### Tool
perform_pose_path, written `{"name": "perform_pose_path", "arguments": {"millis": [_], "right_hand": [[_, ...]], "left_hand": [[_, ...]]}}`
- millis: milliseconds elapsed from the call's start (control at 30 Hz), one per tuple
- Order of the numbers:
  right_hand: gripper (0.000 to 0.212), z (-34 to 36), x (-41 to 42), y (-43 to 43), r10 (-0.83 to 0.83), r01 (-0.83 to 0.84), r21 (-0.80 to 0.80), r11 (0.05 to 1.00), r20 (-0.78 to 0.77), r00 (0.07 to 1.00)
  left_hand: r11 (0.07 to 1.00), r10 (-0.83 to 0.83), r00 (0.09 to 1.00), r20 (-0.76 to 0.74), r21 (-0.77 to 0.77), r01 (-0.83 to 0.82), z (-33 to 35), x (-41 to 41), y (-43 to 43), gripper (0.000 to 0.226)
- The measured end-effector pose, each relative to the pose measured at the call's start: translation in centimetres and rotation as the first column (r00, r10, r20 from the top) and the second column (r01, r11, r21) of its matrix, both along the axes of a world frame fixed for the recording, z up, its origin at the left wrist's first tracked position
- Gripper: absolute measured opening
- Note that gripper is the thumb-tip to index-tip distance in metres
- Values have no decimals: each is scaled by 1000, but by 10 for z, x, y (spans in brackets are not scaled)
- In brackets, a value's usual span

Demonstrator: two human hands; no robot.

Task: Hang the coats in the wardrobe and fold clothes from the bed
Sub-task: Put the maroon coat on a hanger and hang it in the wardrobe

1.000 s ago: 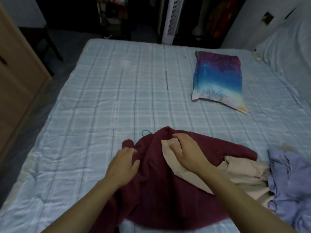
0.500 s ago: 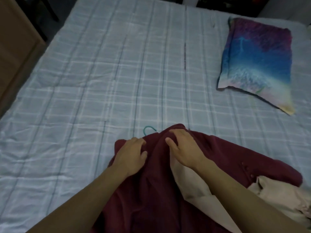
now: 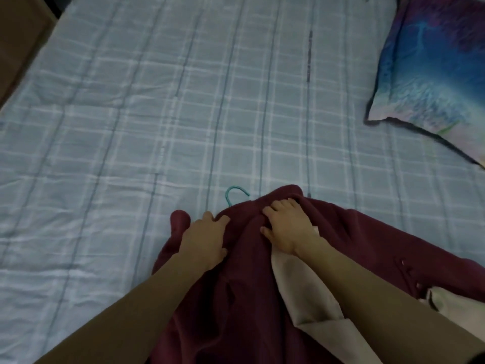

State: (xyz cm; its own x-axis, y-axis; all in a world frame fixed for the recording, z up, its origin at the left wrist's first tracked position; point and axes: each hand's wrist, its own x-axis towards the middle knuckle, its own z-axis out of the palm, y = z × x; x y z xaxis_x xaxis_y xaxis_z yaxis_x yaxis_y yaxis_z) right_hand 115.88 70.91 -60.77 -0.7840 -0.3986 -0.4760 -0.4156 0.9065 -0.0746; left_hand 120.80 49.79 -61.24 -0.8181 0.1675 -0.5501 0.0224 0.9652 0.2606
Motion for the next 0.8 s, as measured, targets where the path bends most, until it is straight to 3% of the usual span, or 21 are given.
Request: {"name": "perform_pose_path", "arguments": {"millis": [233, 367, 500, 567, 667, 800], "right_hand": [[48, 12, 40, 19, -75, 62, 150, 987, 81, 994], [52, 17, 53, 23, -215, 211, 51, 976, 74, 974], [27, 11, 49, 22, -233, 234, -76, 969, 16, 972], [27, 6, 45, 19, -221, 223, -97, 970, 33, 975], [33, -4, 40, 12, -182, 186, -103, 977, 52, 982], [34, -14, 34, 8, -207, 218, -176, 960, 77, 975]], "left_hand": [[999, -35, 999, -5, -27, 35, 10, 26, -1, 56], [994, -81, 990, -114, -81, 72, 9, 41, 1, 58], [989, -145, 927, -345, -66, 130, 18, 50, 3, 48], [982, -183, 891, -415, -31, 187, 15, 54, 5, 47], [991, -71, 955, -289, 85, 99, 8, 55, 5, 53], [998, 20, 986, -166, 56, -11, -6, 52, 0, 62]]}}
